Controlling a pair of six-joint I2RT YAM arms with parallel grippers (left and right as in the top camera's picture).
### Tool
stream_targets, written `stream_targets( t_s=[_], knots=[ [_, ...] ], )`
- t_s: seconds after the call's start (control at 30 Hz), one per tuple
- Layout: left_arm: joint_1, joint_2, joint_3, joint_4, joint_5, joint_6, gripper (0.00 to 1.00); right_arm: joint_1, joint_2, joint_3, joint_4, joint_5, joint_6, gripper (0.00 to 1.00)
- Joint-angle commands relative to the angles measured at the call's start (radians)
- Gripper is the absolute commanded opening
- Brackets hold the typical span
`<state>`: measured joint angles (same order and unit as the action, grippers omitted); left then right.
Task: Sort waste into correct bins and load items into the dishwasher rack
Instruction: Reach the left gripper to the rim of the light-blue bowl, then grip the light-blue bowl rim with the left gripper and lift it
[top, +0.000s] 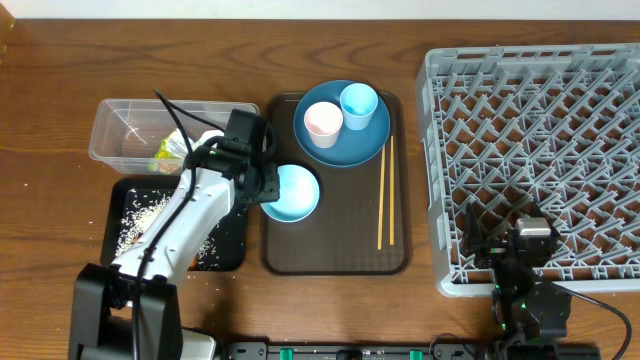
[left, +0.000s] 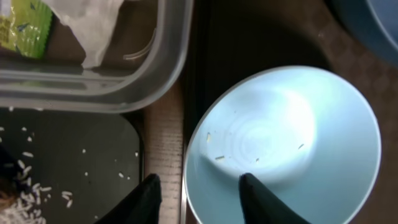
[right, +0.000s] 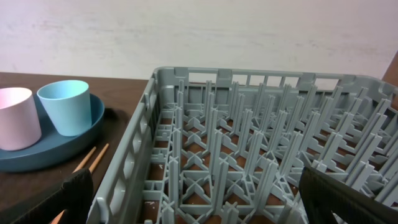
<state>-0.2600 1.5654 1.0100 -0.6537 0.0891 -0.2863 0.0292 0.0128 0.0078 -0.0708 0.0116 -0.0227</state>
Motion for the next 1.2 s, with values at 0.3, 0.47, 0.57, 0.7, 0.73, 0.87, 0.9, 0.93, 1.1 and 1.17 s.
stream_targets(
  t_s=[0.3, 0.47, 0.57, 0.7, 0.73, 0.87, 0.9, 0.93, 1.1, 1.17],
  knots=[
    [-0.002, 0.012, -0.044, 0.04, -0.023, 0.008, 0.4, -0.007, -0.003, -0.002, -0.003, -0.005, -0.008, 0.99],
    [-0.002, 0.012, -0.044, 0.053, -0.023, 0.008, 0.4, -0.007, -0.003, -0.002, -0.003, -0.005, -0.008, 0.99],
    [-0.002, 0.013, -0.044, 0.053, -0.023, 0.008, 0.4, -0.007, -0.003, -0.002, -0.003, -0.005, -0.008, 0.99],
    [-0.003, 0.031, -0.044, 0.054, -0.023, 0.008, 0.4, -0.007, -0.003, -0.002, -0.003, -0.005, -0.008, 0.99],
    [-0.006, 0.038, -0.044, 0.055, -0.023, 0.008, 0.4, -0.007, -0.003, -0.002, -0.003, -0.005, -0.008, 0.99],
    [-0.023, 0.08, -0.044, 0.061, -0.023, 0.008, 0.4, -0.007, -0.003, -0.002, -0.003, -0.005, -0.008, 0.99],
    [-0.027, 0.091, -0.044, 0.062, -0.023, 0.006, 0.4, -0.007, -0.003, -0.002, -0.003, -0.005, -0.008, 0.99],
    [-0.031, 0.096, -0.044, 0.065, -0.023, 0.005, 0.39, -0.007, -0.003, -0.002, -0.003, -0.005, -0.008, 0.99],
    [-0.034, 0.1, -0.044, 0.073, -0.023, -0.006, 0.3, -0.007, -0.003, -0.002, -0.003, -0.005, -0.008, 0.99],
    [-0.034, 0.1, -0.044, 0.073, -0.023, -0.006, 0.3, -0.007, -0.003, -0.002, -0.003, -0.005, -0.008, 0.99]
  ],
)
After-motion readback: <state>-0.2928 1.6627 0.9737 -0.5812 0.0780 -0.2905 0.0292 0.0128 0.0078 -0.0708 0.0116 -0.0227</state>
